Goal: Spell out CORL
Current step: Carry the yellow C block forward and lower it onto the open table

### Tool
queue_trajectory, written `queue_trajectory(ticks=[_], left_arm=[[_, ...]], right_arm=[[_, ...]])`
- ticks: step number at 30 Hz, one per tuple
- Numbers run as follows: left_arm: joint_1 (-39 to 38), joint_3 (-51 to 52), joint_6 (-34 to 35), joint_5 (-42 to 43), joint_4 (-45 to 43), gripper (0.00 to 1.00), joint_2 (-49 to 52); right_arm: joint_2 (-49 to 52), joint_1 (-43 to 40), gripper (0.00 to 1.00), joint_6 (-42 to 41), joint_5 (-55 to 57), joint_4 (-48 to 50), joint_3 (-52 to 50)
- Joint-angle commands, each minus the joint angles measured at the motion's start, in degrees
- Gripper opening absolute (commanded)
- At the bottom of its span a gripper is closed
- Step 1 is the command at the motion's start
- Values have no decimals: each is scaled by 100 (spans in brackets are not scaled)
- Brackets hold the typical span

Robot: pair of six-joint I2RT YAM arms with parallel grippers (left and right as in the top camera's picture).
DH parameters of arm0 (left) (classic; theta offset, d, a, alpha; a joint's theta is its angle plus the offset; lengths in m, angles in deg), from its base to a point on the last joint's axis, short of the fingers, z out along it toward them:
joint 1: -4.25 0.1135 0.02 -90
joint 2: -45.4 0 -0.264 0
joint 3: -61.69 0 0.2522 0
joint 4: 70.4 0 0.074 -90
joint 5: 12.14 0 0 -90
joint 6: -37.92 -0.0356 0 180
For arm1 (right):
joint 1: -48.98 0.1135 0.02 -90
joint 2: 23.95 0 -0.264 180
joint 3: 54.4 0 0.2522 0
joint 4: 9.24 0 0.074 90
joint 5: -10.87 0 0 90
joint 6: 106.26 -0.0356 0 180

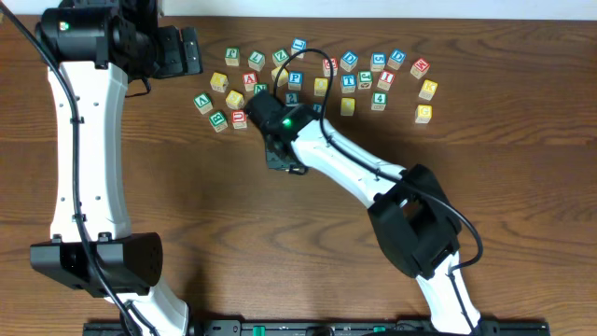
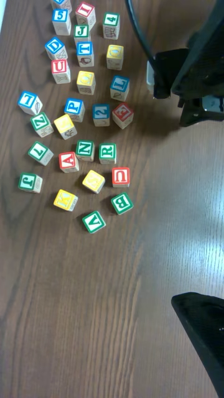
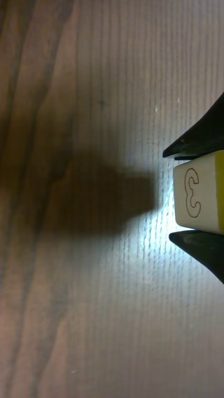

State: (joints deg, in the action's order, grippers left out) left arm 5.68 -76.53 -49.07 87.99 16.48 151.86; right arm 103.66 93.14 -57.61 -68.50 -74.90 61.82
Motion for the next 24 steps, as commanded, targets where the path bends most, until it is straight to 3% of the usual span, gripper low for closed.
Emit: queue_trajectory(ticks=[1, 14, 20, 24], left_arm=[[4, 50, 31, -74, 15, 98, 72], [4, 50, 31, -74, 15, 98, 72], [4, 50, 31, -74, 15, 98, 72], [4, 50, 31, -74, 15, 98, 72]], right_arm=[[17, 170, 11, -651, 597, 192, -48], [472, -4, 11, -793, -13, 273, -48], [472, -17, 24, -791, -31, 295, -48], [472, -37, 38, -636, -136, 291, -44]])
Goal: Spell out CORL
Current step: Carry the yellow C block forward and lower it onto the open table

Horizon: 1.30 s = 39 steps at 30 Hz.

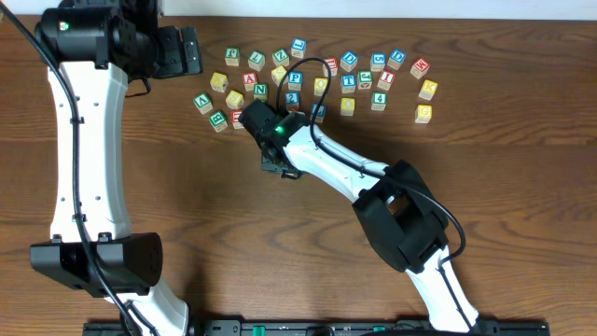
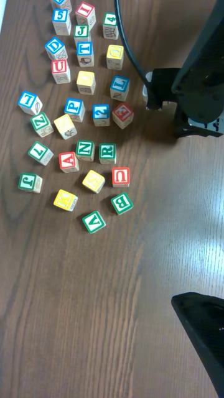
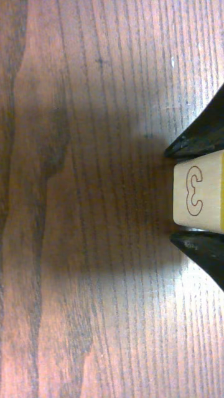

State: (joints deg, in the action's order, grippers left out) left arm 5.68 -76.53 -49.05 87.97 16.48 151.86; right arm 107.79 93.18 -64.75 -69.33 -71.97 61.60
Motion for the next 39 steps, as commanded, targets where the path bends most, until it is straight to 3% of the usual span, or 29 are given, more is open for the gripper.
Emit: queue_trajectory(ticks=[1, 9, 19, 25, 39], left_arm=[[4, 50, 28, -72, 15, 98, 72], [4, 50, 28, -72, 15, 98, 72], [4, 50, 28, -72, 15, 98, 72], [4, 50, 28, -72, 15, 98, 72], [4, 50, 28, -72, 15, 98, 72]], right_arm=[[59, -46, 40, 79, -55, -2, -22], [57, -122, 43, 216, -188, -70, 15], [-210, -168, 46, 1161, -472, -356, 332], [-208, -179, 46, 1237, -634, -435, 269], [-129, -175, 35, 1235, -634, -374, 184]])
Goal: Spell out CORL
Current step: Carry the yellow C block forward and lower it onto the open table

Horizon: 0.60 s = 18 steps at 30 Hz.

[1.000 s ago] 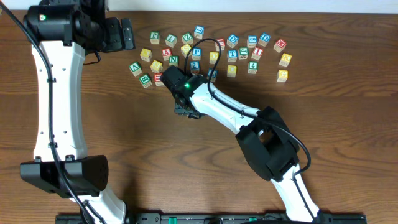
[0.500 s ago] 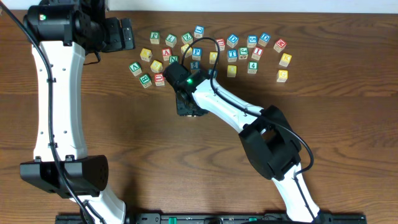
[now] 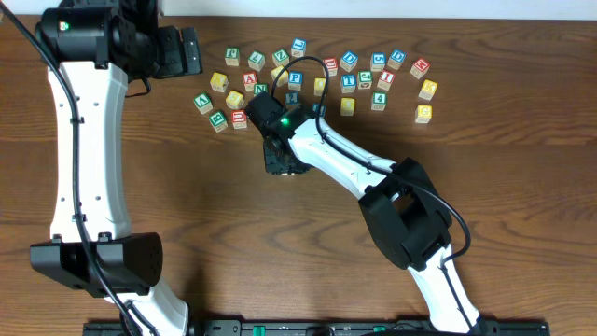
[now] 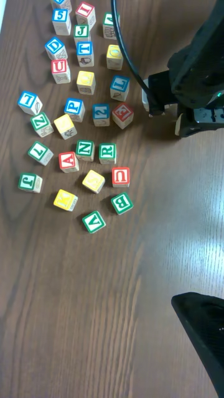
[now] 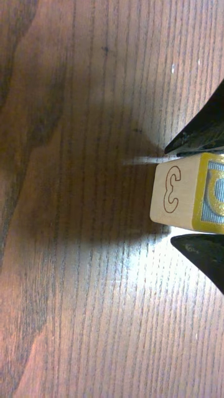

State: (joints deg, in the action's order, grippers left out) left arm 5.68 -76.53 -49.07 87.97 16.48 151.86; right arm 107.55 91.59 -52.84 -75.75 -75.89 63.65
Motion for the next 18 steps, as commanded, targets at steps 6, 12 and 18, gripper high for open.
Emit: queue_trajectory(ticks=[6, 12, 18], left_arm=[[4, 50, 31, -72, 15, 98, 72], [4, 50, 31, -72, 15, 98, 72], [4, 50, 28, -72, 15, 98, 72]], right_arm=[[-105, -24, 34, 37, 9, 66, -22], [-105, -42, 33, 20, 9, 109, -22], [-105, -42, 34, 11, -57, 66, -22]])
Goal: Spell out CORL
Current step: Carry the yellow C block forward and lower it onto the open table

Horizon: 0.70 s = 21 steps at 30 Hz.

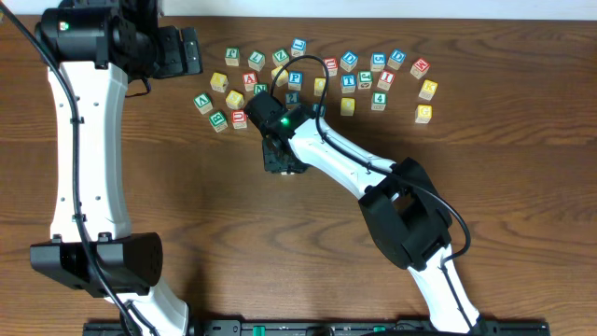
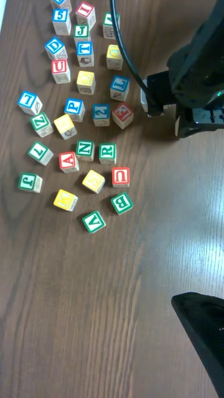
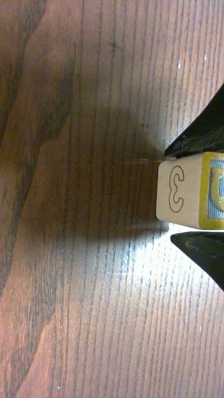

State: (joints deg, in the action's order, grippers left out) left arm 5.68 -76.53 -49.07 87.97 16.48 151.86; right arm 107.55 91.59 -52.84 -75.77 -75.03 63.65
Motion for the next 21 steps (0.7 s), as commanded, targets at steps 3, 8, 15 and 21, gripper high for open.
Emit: queue_trajectory(ticks=[3, 8, 15, 21], left_arm=[[4, 50, 31, -72, 15, 98, 72], [4, 50, 31, -72, 15, 98, 72], [4, 50, 31, -72, 15, 98, 72], [4, 50, 31, -72, 15, 98, 72]], right_arm=[[-105, -42, 35, -114, -74, -48, -22], [-105, -44, 30, -273, -72, -52, -22], [-105, -63, 31, -282, -76, -68, -22], [-105, -63, 31, -376, -74, -72, -22]])
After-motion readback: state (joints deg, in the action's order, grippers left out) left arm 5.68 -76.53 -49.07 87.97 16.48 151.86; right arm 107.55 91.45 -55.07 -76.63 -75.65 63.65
